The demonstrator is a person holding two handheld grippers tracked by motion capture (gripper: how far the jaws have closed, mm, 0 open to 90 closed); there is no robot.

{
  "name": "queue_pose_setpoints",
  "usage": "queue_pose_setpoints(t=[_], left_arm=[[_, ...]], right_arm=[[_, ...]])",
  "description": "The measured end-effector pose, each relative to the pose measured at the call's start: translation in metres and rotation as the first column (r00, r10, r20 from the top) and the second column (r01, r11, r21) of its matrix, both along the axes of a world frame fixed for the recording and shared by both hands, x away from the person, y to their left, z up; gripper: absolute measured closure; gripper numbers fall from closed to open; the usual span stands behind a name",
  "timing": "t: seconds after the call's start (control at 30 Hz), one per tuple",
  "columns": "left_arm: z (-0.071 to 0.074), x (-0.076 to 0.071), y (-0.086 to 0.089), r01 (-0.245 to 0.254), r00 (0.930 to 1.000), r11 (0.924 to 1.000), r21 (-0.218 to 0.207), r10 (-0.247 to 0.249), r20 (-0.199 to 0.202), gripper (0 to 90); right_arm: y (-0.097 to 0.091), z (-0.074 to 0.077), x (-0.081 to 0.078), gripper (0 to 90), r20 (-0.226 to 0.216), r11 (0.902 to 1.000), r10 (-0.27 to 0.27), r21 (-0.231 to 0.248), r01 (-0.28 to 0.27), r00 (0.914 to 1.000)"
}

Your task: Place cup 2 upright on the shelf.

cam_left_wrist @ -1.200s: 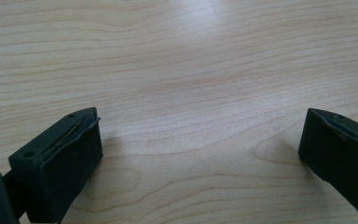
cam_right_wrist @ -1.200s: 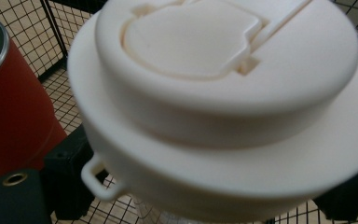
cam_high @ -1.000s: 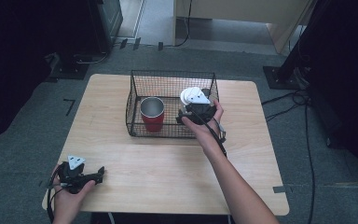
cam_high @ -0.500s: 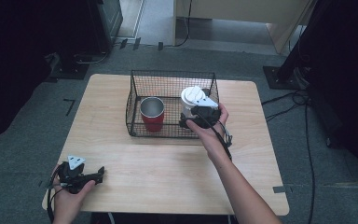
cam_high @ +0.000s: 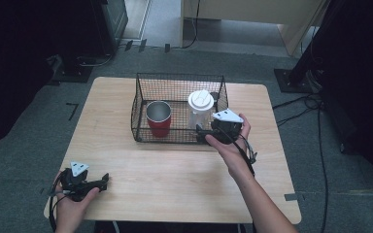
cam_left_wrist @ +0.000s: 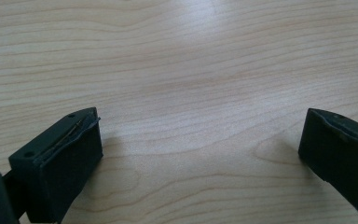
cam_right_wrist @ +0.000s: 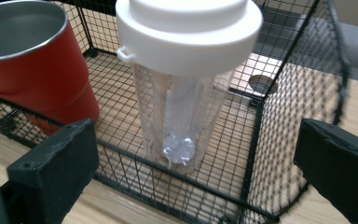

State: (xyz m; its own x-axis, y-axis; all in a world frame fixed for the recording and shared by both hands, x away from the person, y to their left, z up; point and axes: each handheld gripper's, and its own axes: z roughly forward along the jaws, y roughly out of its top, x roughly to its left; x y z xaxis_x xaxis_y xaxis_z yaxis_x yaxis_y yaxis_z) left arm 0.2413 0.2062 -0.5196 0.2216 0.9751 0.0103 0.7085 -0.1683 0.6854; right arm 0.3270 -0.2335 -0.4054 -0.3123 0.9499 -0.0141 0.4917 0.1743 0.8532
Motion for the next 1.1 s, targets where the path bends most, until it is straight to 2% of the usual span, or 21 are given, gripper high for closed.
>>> queue_pose_setpoints(t=[0.17, 0.37, 0.87, 1.1], left_arm=[[0.0, 0.0, 0.0, 0.001, 1.0, 1.0, 0.001, -0.001, 0.0, 0.0], [0.0, 0.0, 0.0, 0.0, 1.0, 1.0, 0.0, 0.0, 0.0, 0.0], [0.0, 0.0, 0.0, 0.001, 1.0, 1.0, 0.001, -0.001, 0.0, 0.0], [0.0, 0.0, 0.0, 0.001, 1.0, 1.0, 0.001, -0.001, 0.0, 0.0]], right_arm=[[-0.016, -0.003, -0.014, 0.0, 0.008, 0.9999, -0.007, 0.012, 0.007, 0.9999], [-0.034, -0.013, -0.026, 0.0, 0.007, 0.9997, -0.023, 0.006, 0.023, 0.9997], [-0.085, -0.049, -0.052, 0.0, -0.039, 0.9963, -0.084, 0.016, 0.085, 0.9957], [-0.107, -0.061, -0.064, 0.0, -0.056, 0.9931, -0.114, 0.018, 0.116, 0.9918]])
